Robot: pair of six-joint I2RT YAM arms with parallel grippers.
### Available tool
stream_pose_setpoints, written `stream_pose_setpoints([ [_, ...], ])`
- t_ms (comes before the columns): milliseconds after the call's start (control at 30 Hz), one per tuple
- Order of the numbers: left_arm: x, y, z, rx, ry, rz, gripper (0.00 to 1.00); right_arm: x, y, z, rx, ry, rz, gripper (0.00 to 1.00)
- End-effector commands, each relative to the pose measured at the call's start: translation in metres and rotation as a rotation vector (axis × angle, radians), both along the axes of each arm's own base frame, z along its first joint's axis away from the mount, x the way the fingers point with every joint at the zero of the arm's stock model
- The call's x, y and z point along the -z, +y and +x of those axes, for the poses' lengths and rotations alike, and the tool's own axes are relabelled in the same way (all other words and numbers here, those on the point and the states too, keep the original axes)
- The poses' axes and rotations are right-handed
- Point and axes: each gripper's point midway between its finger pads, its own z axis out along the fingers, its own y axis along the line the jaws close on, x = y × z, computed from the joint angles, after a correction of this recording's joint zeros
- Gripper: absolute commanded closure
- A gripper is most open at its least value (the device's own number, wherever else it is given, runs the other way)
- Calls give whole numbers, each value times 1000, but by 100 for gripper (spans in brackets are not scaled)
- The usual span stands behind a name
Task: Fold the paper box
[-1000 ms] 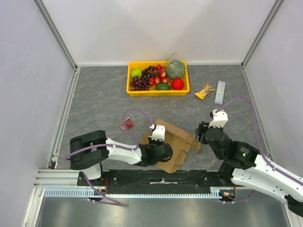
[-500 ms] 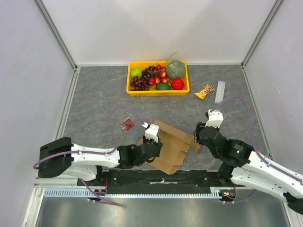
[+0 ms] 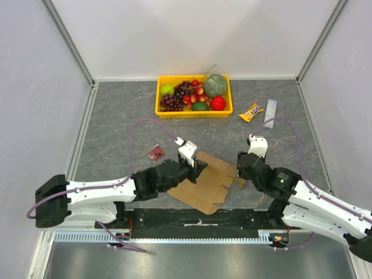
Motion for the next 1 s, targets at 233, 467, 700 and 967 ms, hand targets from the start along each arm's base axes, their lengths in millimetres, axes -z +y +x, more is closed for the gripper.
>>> stream_pose_setpoints([
  [233,-84,0,105,12,-151,-42,98,23,8,-9,-1,94,45,47],
  [467,-56,-31,160,110,-71,54,98,40,12,-16,-12,148,48,52],
  [700,-2,-59,173,222,43,135,98,53,13,-17,-15,159,50,62],
  [967,47,-55,175,256,144,202,98,46,17,0,-28,76,23,75],
])
